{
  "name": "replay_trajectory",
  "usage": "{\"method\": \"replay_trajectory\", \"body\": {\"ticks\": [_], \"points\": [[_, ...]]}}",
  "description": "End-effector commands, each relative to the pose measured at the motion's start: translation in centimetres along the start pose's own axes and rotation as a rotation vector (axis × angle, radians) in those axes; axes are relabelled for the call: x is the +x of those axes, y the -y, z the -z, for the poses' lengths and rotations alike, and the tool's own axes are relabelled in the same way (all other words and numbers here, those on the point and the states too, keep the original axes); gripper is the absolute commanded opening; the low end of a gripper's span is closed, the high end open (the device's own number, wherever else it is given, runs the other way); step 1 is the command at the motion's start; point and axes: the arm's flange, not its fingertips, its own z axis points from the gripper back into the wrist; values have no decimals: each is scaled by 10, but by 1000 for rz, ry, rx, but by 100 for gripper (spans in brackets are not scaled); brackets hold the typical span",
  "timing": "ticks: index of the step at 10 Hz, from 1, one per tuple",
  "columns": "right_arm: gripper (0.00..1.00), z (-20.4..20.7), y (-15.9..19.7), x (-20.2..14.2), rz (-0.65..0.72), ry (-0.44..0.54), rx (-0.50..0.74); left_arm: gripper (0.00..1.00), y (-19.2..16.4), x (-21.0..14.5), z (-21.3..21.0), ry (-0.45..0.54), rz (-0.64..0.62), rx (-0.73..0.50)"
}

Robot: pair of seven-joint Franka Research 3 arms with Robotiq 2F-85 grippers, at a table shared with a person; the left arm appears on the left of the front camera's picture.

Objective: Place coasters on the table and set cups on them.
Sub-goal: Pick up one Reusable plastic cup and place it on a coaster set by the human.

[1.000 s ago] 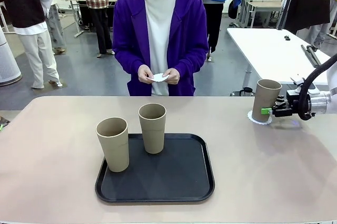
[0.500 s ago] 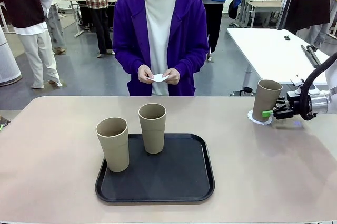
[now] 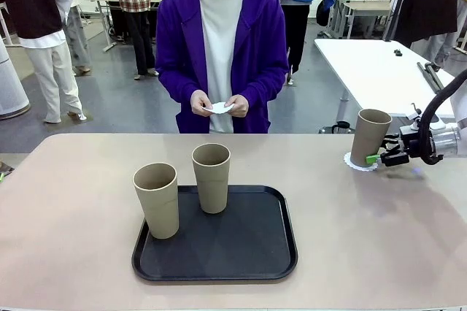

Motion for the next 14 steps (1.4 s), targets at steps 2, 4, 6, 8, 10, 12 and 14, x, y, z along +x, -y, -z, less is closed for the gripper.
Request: {"method": "replay_trajectory", "body": {"ticks": [2, 4, 6, 8, 10, 12, 14], "points": [[100, -14, -11, 6, -17, -57, -37, 100, 0, 0, -1, 7, 14, -14], [100, -23, -15, 7, -13, -87, -57, 100, 0, 0, -1, 7, 14, -14], [100, -36, -20, 11, -4, -127, -81, 100, 0, 0, -1, 7, 14, -14], [100, -50, -31, 22, 64, -197, -127, 100, 0, 0, -1, 7, 14, -14], [100, -65, -49, 50, 266, -312, -287, 100, 0, 0, -1, 7, 14, -14], [100, -85, -81, 94, 400, -450, -462, 100, 0, 0, -1, 7, 14, -14], [100, -97, -117, 145, 513, -524, -574, 100, 0, 0, -1, 7, 14, -14]]}}
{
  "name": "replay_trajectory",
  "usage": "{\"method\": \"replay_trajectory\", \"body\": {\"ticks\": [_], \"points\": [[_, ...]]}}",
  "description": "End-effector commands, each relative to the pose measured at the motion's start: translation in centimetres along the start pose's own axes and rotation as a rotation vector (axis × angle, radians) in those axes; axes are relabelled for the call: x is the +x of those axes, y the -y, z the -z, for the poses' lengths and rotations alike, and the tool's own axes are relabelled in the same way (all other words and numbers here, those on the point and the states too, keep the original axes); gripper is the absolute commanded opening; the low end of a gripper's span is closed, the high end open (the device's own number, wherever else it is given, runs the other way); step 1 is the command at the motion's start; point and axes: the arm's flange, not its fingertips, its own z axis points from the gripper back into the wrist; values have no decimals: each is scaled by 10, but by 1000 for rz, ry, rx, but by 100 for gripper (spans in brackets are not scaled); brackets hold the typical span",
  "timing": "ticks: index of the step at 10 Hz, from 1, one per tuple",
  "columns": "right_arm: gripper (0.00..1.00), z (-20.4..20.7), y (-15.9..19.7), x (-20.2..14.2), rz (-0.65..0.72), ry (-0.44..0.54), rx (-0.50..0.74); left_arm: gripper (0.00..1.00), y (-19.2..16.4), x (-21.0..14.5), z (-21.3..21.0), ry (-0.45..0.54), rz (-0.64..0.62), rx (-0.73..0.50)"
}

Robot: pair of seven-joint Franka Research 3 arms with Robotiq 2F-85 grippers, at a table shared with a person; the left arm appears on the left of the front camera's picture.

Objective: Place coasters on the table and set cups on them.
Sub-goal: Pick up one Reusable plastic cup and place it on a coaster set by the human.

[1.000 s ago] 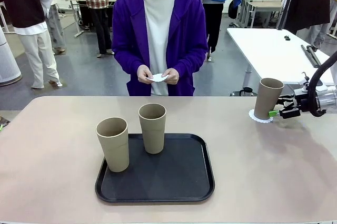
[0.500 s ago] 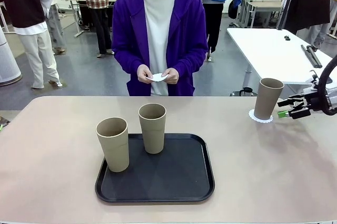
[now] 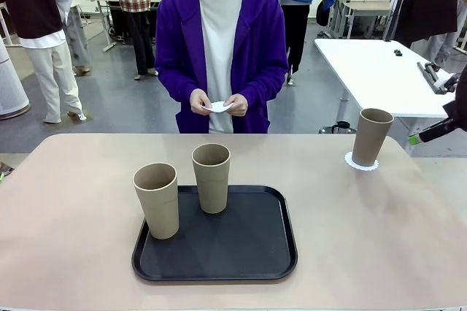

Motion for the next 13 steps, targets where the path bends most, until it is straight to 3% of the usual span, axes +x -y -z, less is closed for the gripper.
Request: {"method": "replay_trajectory", "body": {"ticks": [1, 7, 10, 13], "points": [[100, -44, -54, 21, 123, -145, -101, 100, 0, 0, -1, 7, 14, -14], [100, -127, -141, 79, 180, -234, -213, 100, 0, 0, -1, 7, 14, -14], [100, -139, -141, 92, 164, -272, -169, 100, 0, 0, -1, 7, 14, -14], [100, -136, -152, 85, 152, -233, -186, 100, 0, 0, -1, 7, 14, -14]]}}
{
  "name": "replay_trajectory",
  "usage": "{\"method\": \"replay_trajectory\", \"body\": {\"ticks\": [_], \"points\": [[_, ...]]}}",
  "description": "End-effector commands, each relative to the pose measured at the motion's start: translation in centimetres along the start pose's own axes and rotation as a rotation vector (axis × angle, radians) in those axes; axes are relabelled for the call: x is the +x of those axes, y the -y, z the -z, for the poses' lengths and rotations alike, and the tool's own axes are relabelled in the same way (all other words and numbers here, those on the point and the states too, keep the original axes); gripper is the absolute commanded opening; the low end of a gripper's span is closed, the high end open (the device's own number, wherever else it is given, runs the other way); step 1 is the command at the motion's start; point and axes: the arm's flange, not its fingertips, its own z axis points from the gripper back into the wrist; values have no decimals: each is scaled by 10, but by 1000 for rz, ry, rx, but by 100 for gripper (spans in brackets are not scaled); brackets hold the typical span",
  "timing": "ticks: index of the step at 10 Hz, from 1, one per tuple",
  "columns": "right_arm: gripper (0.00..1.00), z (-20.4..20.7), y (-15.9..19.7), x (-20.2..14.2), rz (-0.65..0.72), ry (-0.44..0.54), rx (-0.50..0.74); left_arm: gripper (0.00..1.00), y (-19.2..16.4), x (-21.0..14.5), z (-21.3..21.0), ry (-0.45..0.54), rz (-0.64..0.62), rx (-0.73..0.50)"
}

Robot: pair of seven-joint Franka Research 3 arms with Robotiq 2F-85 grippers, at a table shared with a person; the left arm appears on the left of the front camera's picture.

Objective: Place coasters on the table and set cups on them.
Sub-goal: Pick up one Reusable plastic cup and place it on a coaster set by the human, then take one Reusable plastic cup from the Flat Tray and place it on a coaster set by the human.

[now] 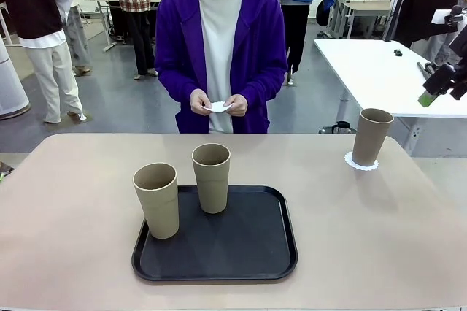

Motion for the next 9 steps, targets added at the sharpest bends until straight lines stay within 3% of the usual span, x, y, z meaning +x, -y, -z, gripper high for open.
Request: {"method": "replay_trajectory", "body": {"ticks": [1, 9], "points": [[100, 4, -2, -2, 0, 6, -21, 100, 0, 0, -1, 7, 14, -14], [100, 4, -2, -2, 0, 6, -21, 100, 0, 0, -1, 7, 14, -14]]}}
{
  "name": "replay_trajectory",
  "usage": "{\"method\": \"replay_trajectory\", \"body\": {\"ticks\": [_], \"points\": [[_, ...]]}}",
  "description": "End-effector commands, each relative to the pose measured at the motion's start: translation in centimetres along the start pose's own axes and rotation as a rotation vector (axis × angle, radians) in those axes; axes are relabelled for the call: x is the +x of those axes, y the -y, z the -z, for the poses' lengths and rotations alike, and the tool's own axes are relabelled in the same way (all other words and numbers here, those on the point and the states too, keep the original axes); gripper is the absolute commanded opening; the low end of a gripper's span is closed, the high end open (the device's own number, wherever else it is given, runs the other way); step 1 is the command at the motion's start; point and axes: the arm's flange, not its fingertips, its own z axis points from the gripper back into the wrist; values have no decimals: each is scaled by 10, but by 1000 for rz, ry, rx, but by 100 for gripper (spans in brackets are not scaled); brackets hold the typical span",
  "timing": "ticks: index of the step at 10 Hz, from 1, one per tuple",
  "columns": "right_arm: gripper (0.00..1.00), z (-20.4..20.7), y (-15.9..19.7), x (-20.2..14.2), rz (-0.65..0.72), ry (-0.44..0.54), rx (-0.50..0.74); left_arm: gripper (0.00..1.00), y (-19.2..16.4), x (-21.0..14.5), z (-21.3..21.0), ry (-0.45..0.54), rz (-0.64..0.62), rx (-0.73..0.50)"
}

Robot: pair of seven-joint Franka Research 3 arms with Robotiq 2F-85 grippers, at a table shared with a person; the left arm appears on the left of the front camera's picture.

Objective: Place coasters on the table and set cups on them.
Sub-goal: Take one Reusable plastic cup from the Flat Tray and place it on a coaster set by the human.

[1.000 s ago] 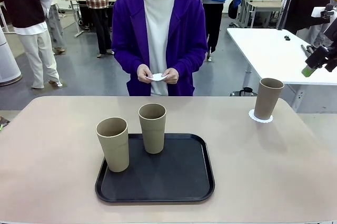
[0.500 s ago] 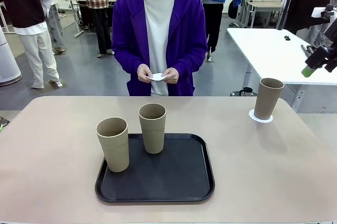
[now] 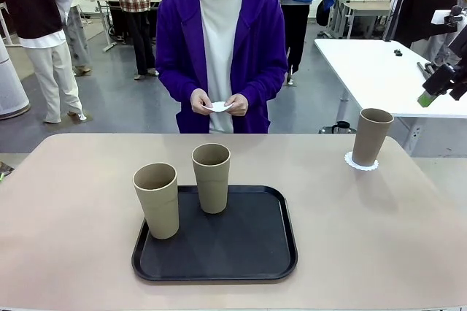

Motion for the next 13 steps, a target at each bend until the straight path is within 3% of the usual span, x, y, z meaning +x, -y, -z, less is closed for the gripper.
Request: {"method": "replay_trajectory", "body": {"ticks": [1, 2, 3, 5, 8, 9, 10, 11, 13], "points": [[100, 4, -1, -2, 2, 3, -22, 100, 0, 0, -1, 7, 14, -14], [100, 0, 0, 0, 0, 0, 0, 100, 0, 0, -1, 7, 14, -14], [100, -9, -3, -29, 88, -36, 102, 100, 0, 0, -1, 7, 14, -14], [100, -5, 0, -75, 188, -92, 135, 100, 0, 0, -1, 7, 14, -14], [100, 5, 4, -116, 253, -115, 145, 100, 0, 0, -1, 7, 14, -14], [100, 4, 7, -122, 251, -94, 88, 100, 0, 0, -1, 7, 14, -14], [100, 5, 11, -108, 215, -123, 152, 100, 0, 0, -1, 7, 14, -14], [100, 5, 12, -118, 230, -117, 142, 100, 0, 0, -1, 7, 14, -14], [100, -7, 68, -118, 356, -76, 533, 100, 0, 0, -1, 7, 14, -14]]}}
